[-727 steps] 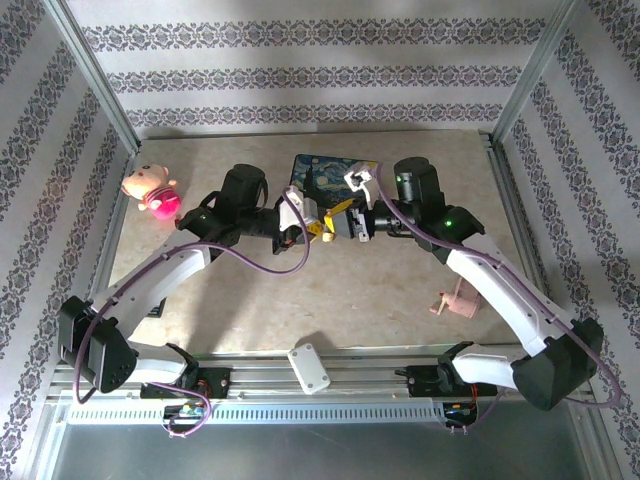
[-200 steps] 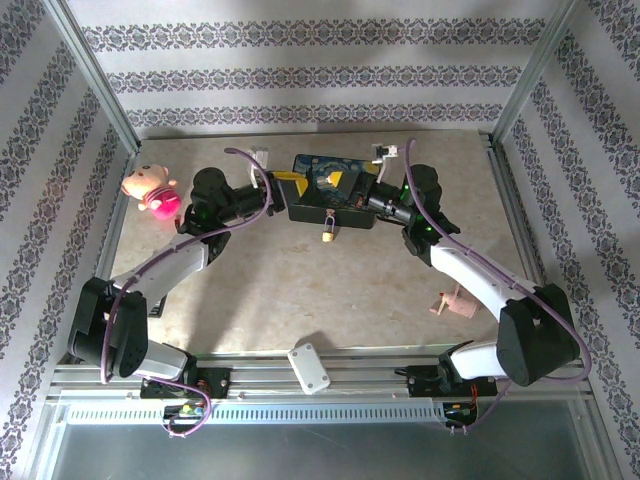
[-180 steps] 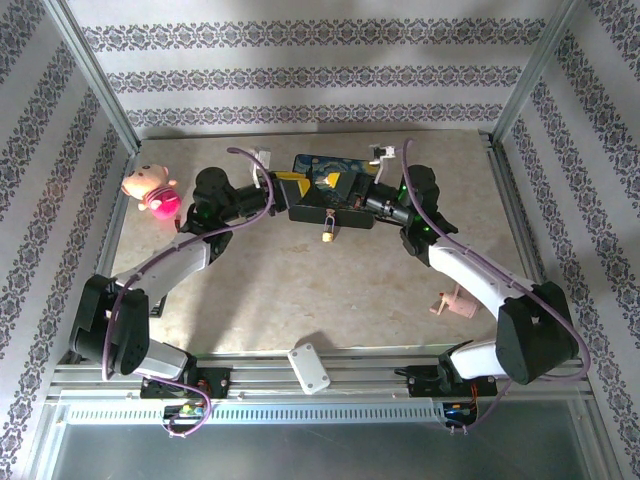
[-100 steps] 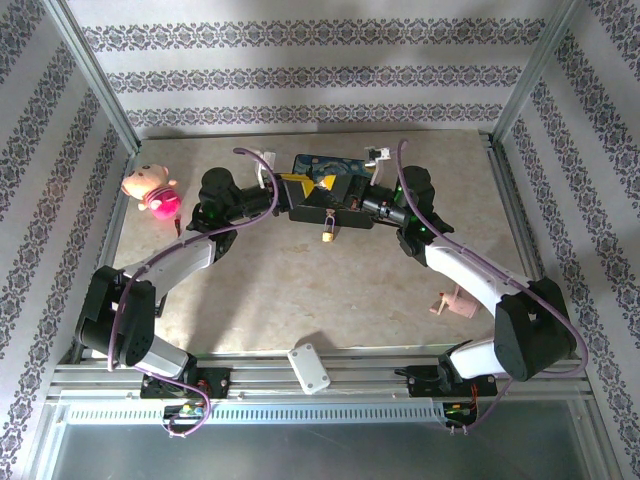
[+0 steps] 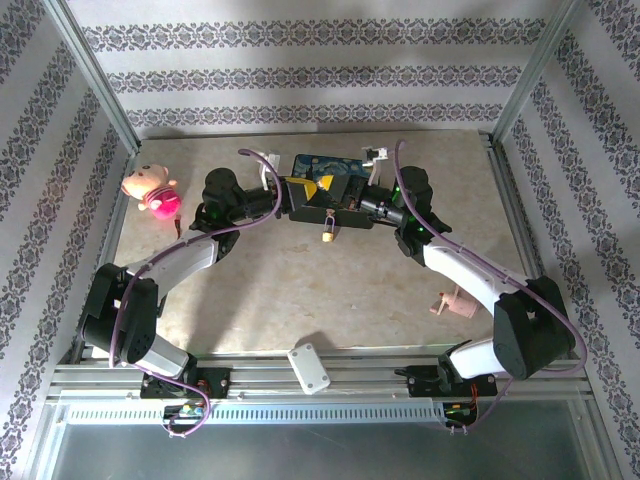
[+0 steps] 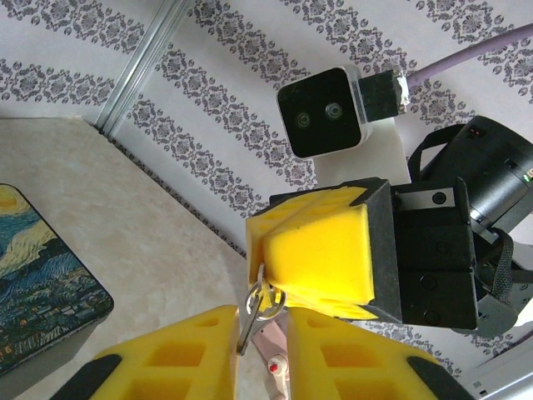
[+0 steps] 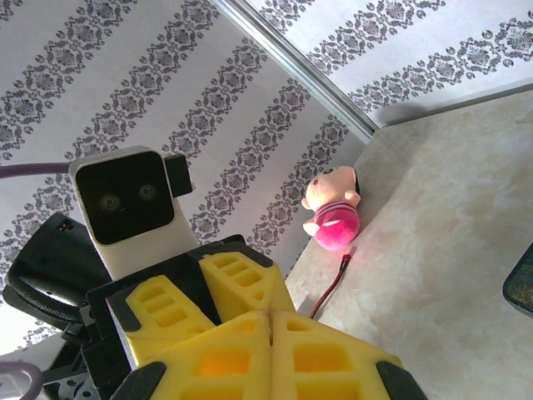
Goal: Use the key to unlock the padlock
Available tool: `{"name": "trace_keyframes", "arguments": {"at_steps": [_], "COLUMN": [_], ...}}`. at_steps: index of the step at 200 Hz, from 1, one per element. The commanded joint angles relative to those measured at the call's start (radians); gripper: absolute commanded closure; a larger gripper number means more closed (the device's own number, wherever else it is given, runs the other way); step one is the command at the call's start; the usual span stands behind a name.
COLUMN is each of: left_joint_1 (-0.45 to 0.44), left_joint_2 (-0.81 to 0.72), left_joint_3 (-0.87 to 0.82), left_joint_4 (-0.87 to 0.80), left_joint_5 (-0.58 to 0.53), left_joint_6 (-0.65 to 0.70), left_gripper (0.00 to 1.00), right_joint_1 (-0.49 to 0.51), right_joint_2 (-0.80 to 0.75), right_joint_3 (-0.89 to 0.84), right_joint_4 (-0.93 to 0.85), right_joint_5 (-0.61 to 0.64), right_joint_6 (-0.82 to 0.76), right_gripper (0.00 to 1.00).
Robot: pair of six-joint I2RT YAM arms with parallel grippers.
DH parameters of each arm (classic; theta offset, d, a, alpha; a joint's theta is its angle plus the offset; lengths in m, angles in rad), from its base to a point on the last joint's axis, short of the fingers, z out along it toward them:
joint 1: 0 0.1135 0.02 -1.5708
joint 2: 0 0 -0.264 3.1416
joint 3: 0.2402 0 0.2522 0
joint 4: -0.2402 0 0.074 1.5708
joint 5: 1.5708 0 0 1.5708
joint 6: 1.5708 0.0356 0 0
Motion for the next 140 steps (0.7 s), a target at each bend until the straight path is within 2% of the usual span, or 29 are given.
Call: {"name": "trace_keyframes", "arguments": {"at_steps": [1,36,107,140], "left_joint_1": [-0.011,-0.012,-0.011,-0.011], "left_joint_2": [0.005,-0.003,-0.012,-0.014], "left_joint_3": [0.032,0.027,0.033,0.038], "left_joint_4": [0.061,0.065,0.069,0.075], "left_joint_5": [0.019,0.007,0.005,0.016], "left_joint_6": [-0.002,-0.003,-0.001,-0.007], "left_gripper": [0.82,0.87,0.9,0.98], "right_joint_1": [0.015,0.015,0.015,0.015], "right_joint_2": [0.004,0.003,0.007,0.014], "right_joint_3": [0.033,0.028,0.025,0.029], "right_joint_4": [0.04,0.039,0.034,0.022], "right_joint_5": [-0.006,-0.007,-0.019,-0.022], "right_joint_6": [0.011,0.011,0.02,0.018], "right_gripper": [1.0,1.0,1.0,1.0]}}
